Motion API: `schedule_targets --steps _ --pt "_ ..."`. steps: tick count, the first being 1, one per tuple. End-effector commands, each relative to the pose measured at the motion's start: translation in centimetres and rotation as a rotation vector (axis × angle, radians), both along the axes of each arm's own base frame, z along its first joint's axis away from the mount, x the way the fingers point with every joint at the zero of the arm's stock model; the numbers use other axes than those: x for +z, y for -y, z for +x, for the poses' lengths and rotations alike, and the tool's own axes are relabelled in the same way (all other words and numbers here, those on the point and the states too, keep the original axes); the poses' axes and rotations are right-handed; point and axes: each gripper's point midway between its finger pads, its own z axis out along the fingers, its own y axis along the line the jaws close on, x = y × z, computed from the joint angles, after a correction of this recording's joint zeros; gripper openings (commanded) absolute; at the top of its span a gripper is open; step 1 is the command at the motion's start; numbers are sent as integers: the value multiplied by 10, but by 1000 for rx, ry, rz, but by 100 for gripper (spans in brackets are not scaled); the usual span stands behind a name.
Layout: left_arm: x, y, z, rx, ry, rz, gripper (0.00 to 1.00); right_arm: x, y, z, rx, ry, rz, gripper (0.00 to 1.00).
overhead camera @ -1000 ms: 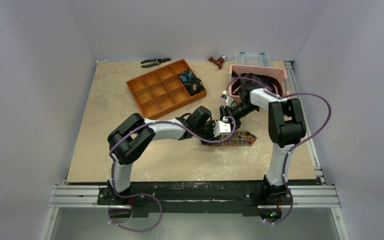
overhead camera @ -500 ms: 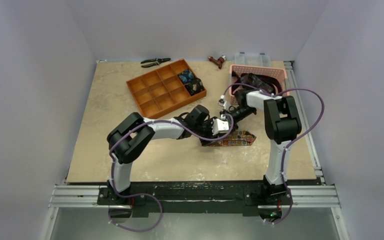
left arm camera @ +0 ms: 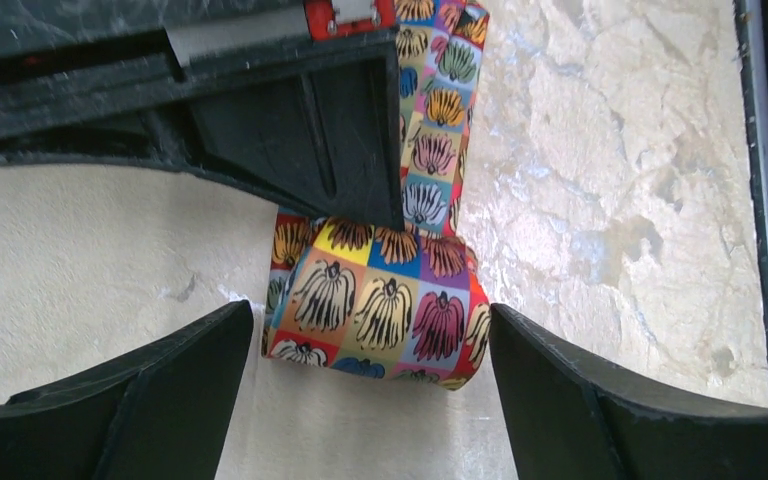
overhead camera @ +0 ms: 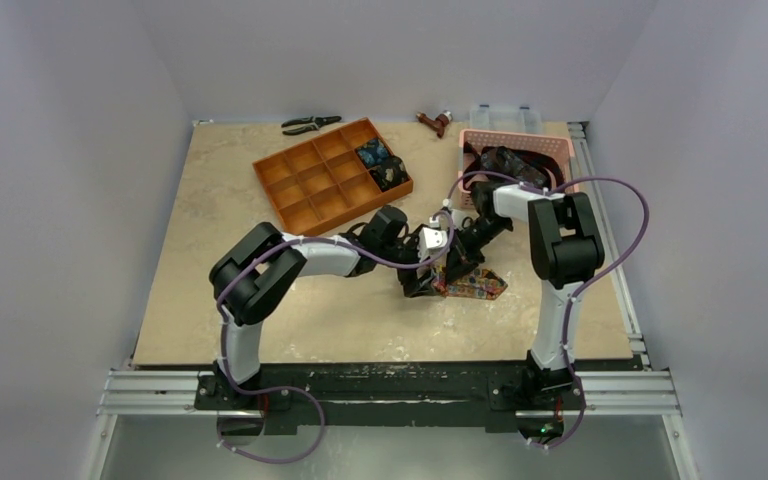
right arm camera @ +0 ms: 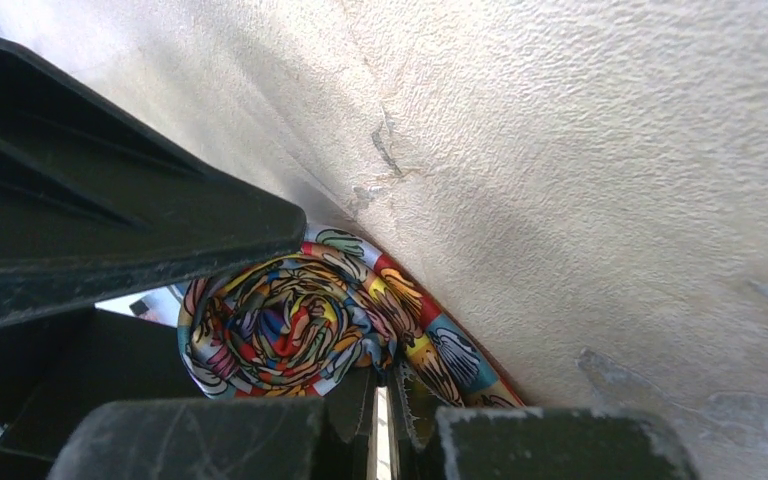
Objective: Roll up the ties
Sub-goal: Roll the tie at the center of the board.
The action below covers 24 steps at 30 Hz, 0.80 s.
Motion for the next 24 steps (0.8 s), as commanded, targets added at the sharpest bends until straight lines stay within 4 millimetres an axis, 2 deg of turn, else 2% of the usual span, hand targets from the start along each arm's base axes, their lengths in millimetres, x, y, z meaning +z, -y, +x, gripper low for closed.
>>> schedule_targets --steps 1,2,4,9,13,17,19,21,24 --pt "22 15 -1 -48 27 -112 91 -46 42 28 72 160 -261 0" --pt "20 15 -3 -65 37 -116 97 -46 40 30 74 162 -259 0" --pt "16 16 -3 -82 59 -122 99 -46 38 30 92 163 -254 0" --pt "-1 19 -2 -75 81 -92 97 -44 24 26 156 164 -213 0" --pt "-13 13 -13 -84 76 -45 79 -43 5 23 194 157 -162 0" --pt "-30 -6 -19 -60 74 55 51 -41 -6 29 193 167 -135 0" --pt "-38 -17 -21 -47 62 116 38 -36 -10 38 193 187 -117 0" --pt "-46 -28 -22 -29 56 175 33 -27 -12 46 194 208 -106 2" --pt "-55 -41 -21 3 48 250 31 -5 -13 55 178 223 -68 18"
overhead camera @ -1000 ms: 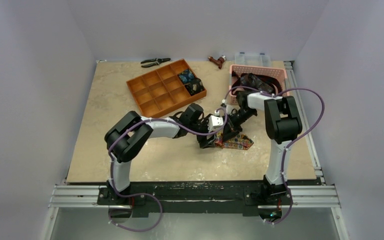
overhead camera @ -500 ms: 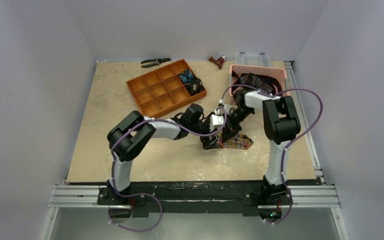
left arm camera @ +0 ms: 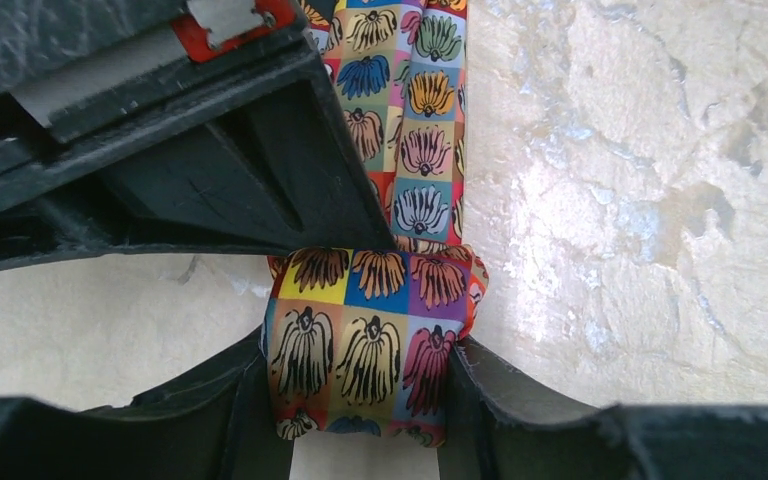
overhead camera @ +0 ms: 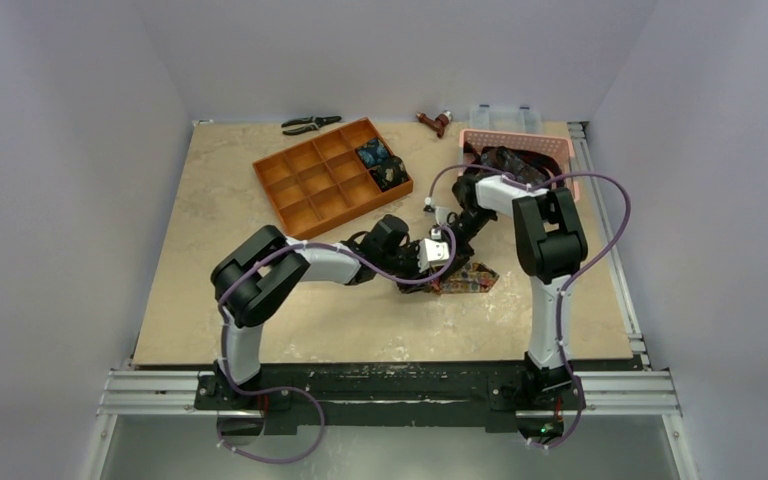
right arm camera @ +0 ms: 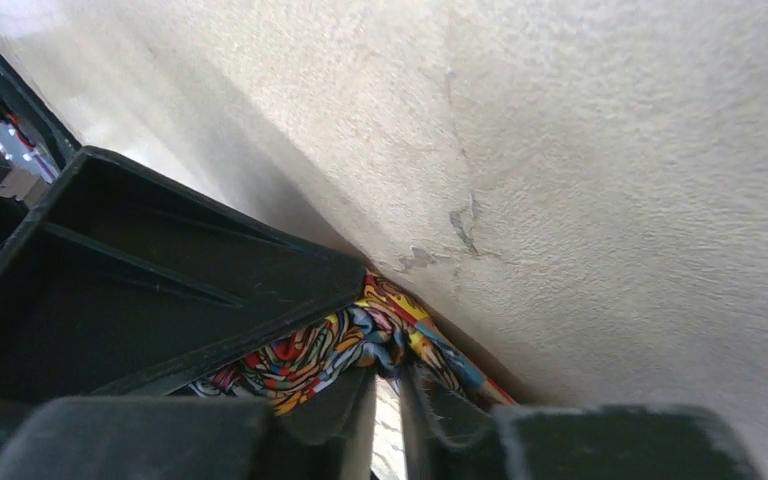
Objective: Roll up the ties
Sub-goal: Roll the tie at the center of the board.
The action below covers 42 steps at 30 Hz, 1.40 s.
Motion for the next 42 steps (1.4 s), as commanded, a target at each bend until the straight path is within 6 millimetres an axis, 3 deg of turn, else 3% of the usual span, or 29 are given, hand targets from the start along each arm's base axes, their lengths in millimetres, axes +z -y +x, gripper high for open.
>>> schedule_targets --steps 1,6,8,10,12,17,23,26,32,33,36,39,40,42 --pt "-39 -42 -18 40 -62 227 29 0 7 51 42 224 -1 23" --pt "-45 -50 -15 84 -75 315 26 43 14 36 -39 184 133 40" --pt "-45 -49 -13 96 -81 333 27 60 9 22 -49 157 200 45" --pt "-43 -47 -12 106 -81 339 27 73 -1 11 -81 112 270 60" --pt "-43 -46 -12 110 -87 356 28 79 -12 6 -111 68 322 64" --pt "-44 -45 -14 118 -101 381 32 66 -23 2 -72 45 293 51" --pt "-41 -42 -14 129 -116 381 35 24 -6 13 -57 59 132 41" --pt "-40 -41 -12 141 -120 387 35 21 0 13 -50 57 92 49" --pt "-41 -42 -12 147 -118 393 35 36 0 -4 -73 37 134 63" --pt "-42 -43 -13 146 -121 392 35 38 -2 -7 -83 33 154 60" --pt "-42 -41 -14 143 -127 387 36 34 -9 -4 -109 24 185 38" --pt "-41 -39 -15 136 -134 369 44 20 -5 6 -103 32 152 5" --pt "-39 -37 -16 132 -136 355 49 16 -2 8 -105 36 131 0" --pt "-32 -32 -17 111 -124 312 62 5 6 11 -106 44 84 0"
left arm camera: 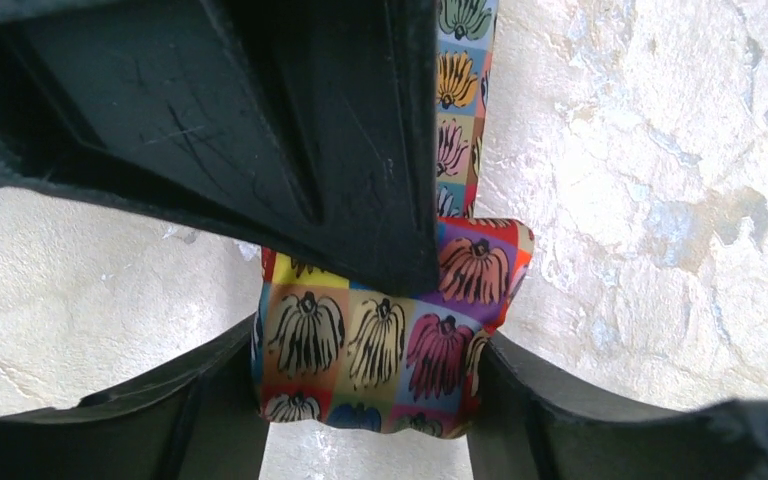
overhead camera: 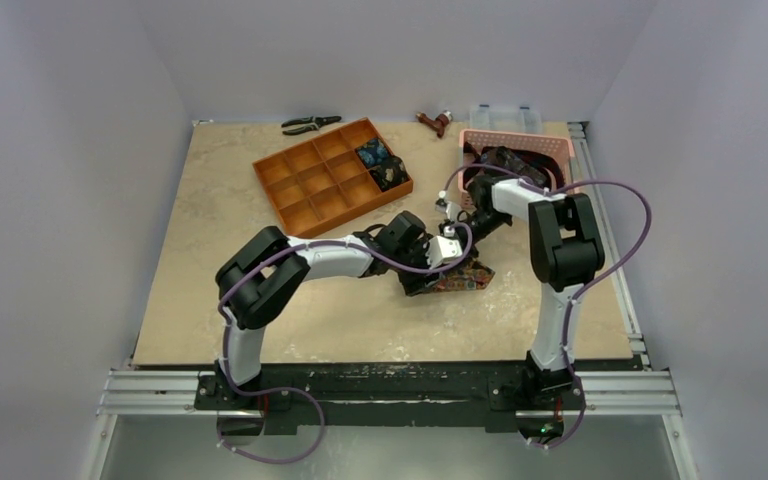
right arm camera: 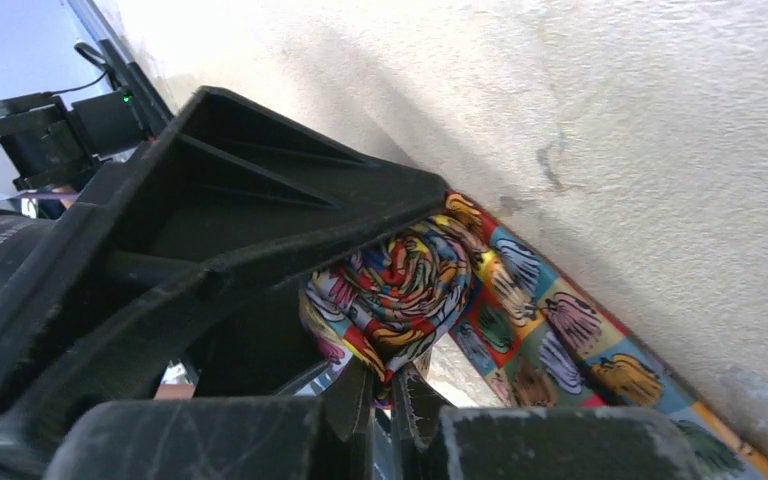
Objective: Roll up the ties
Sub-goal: Roll the tie at the center of the board.
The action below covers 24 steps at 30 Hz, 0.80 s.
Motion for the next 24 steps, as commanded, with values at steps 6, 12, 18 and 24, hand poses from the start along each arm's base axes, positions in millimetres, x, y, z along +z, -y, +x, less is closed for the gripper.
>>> schedule_targets --steps 6,12,18,24 --pt "-3 -6 -10 -18 -35 -44 93 -62 37 11 25 28 -221 0" --pt "50 13 -6 -76 -54 -243 100 -80 50 12 46 30 -296 0" --pt "77 11 -15 -125 -70 -331 100 -84 58 18 84 49 -338 0" --pt "74 14 -25 -219 -81 -304 100 -81 58 12 135 40 -321 0"
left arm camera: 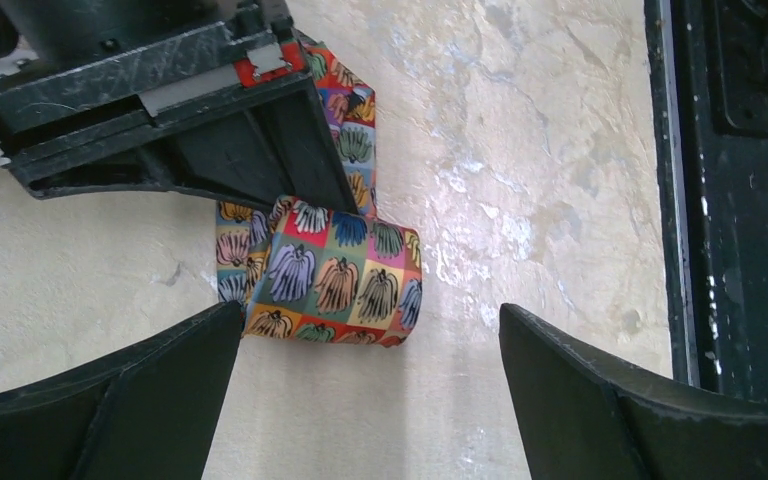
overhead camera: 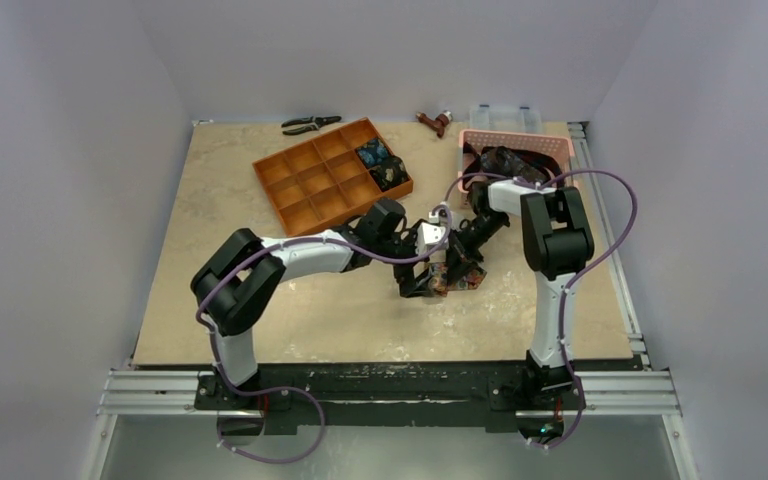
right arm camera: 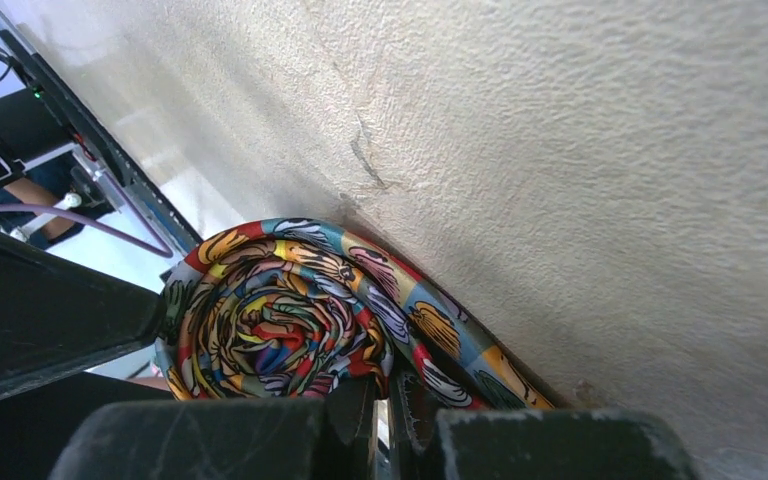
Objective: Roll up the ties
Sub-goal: Roll the tie at the center of the board.
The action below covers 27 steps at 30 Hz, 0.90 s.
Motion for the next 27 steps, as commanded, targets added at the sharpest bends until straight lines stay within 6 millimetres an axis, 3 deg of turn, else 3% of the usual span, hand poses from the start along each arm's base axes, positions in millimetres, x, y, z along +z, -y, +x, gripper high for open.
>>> schedule_targets --steps 1,13,20,24,27 --pt "17 12 -11 -120 54 -42 100 -42 30 13 140 125 -153 0" --pt "-14 23 3 -127 275 60 100 -34 9 -7 214 85 -67 0" --pt "-32 29 -4 -160 277 107 85 -28 -2 -8 203 65 -33 0" --pt "-35 33 -2 -150 259 109 70 -26 -5 -9 194 57 -22 0" --pt "-36 34 -5 -151 243 98 69 -25 -8 -10 181 47 -9 0"
